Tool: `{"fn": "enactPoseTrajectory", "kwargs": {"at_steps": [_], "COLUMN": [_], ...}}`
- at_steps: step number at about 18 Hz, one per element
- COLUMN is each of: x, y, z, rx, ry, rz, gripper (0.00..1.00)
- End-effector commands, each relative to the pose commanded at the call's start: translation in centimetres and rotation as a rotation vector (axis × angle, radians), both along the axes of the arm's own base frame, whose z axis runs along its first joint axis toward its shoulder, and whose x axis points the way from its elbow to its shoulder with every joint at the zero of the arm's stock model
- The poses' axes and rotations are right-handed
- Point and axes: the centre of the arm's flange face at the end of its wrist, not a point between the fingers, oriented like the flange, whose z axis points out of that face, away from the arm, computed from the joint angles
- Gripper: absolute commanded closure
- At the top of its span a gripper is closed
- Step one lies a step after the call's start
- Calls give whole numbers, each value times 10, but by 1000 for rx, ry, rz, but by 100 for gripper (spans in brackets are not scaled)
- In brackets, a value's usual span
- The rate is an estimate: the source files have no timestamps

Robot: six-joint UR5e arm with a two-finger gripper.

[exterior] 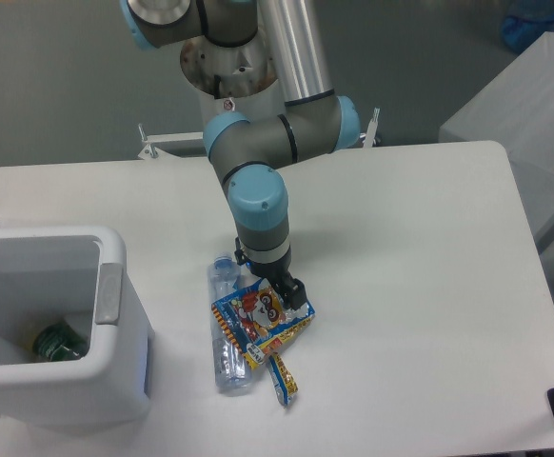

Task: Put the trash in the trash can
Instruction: 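Lower the gripper onto the snack wrapper beside the bottle, then close the gripper on the snack wrapper and pull it free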

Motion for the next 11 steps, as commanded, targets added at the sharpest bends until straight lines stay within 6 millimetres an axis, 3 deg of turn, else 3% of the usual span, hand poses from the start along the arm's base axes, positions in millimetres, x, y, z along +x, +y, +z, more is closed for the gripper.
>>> {"fn": "enactPoseTrajectory", "kwargs": {"at_steps": [11], "x": [-2], "y": [2], "z": [-5], "rx": [-3], "ry": [-8], "rz": [1], "gripper": [0]}}
